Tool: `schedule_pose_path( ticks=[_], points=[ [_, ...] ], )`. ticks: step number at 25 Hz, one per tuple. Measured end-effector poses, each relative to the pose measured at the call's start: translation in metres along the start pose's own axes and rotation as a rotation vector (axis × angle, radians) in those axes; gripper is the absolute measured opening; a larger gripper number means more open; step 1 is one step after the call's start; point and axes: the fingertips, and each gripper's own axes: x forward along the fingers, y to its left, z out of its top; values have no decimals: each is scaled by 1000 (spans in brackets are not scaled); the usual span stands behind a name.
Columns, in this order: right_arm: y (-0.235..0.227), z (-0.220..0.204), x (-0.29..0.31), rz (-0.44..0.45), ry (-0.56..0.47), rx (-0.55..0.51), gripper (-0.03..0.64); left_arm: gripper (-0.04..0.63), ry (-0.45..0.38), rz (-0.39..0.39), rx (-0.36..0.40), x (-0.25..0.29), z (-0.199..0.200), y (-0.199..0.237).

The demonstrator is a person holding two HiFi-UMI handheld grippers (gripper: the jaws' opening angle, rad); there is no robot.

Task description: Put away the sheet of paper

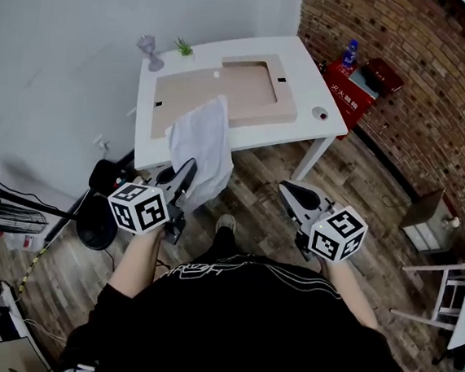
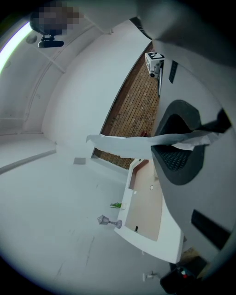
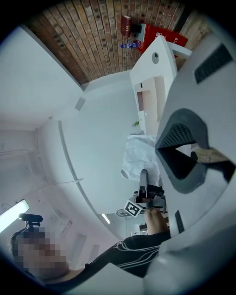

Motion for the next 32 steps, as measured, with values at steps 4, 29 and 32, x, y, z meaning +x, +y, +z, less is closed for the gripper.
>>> schedule_pose_path(
  ticks=[4,29,32],
  points=[
    [-15,40,44,20,-46,-2,3,32,-8,-21,14,21,43,34],
    [-120,119,197,-48,-87,65,3,32,-57,-272,-279,158,163,160],
    [-130,117,202,-49,-109,90,3,32,-65,-322,-348,169,162,163]
  ],
)
